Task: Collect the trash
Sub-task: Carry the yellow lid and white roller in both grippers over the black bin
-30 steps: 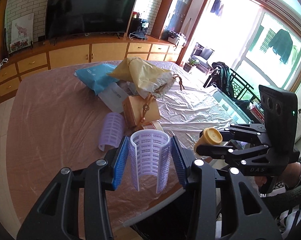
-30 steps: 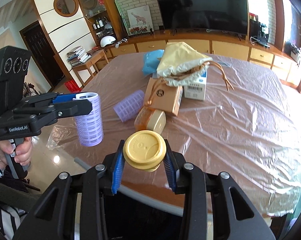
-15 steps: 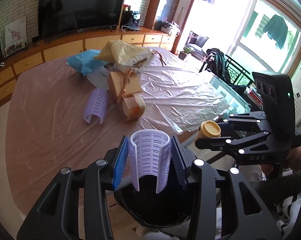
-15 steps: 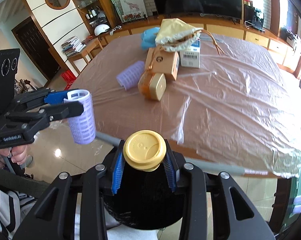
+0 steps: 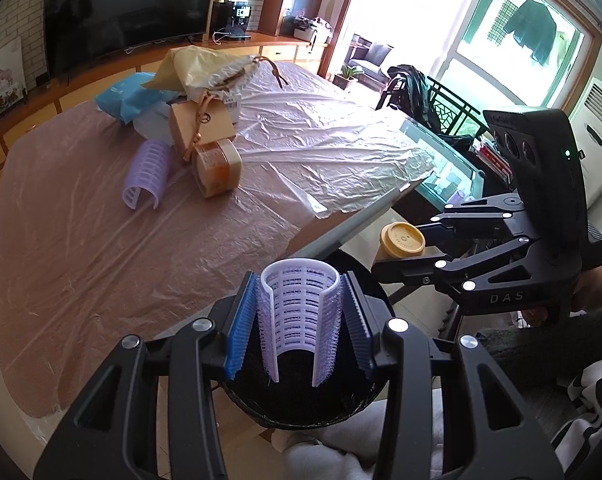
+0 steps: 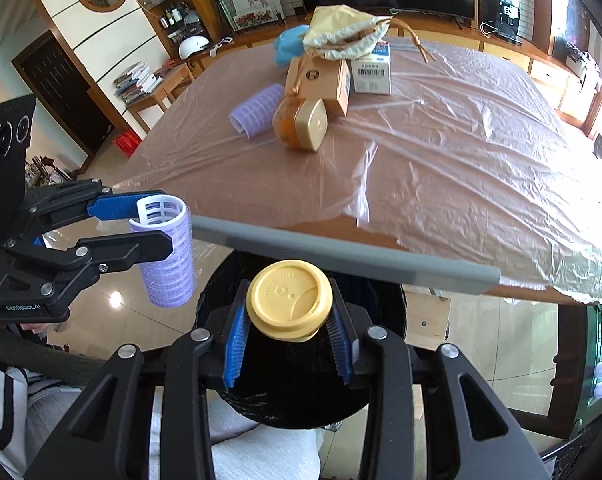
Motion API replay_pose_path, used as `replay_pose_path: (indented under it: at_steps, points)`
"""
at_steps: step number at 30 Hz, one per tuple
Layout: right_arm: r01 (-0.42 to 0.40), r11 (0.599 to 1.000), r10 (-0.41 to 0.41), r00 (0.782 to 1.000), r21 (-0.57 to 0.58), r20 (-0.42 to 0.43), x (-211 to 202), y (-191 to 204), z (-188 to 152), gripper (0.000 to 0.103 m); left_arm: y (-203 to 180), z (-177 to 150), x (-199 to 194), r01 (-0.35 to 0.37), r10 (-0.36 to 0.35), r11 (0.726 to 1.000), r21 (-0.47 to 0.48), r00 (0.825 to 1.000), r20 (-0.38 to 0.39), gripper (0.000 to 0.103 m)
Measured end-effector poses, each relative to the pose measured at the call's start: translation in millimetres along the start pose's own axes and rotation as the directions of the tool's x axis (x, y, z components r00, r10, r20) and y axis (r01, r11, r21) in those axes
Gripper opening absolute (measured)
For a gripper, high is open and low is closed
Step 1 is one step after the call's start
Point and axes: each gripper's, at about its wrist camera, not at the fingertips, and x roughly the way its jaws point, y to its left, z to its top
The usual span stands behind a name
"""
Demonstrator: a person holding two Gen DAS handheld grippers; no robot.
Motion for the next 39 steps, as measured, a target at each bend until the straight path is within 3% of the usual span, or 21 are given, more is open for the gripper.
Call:
replay_pose_path:
  at_steps: [9, 22, 39]
  points:
    - [0.001, 1.0, 0.0, 0.999, 0.019, -0.043, 14, -3, -15, 0.036, -5, -13, 11, 0.01, -0.009, 1.0, 0.012, 0.999, -0.042, 0.044]
    - [0.035, 0.999, -0.033, 0.994, 0.015, -0.102, 39, -6, -26, 0.036, -2, -36, 44, -0.029, 0.036, 0.998, 0.052, 0.99, -0.139, 0.044]
    - [0.073, 0.997, -0.067, 0.982, 0.029, -0.175, 71, -13, -30, 0.036, 0, -45, 67, -0.052, 0.065, 0.996, 0.073, 0.98, -0.19, 0.044]
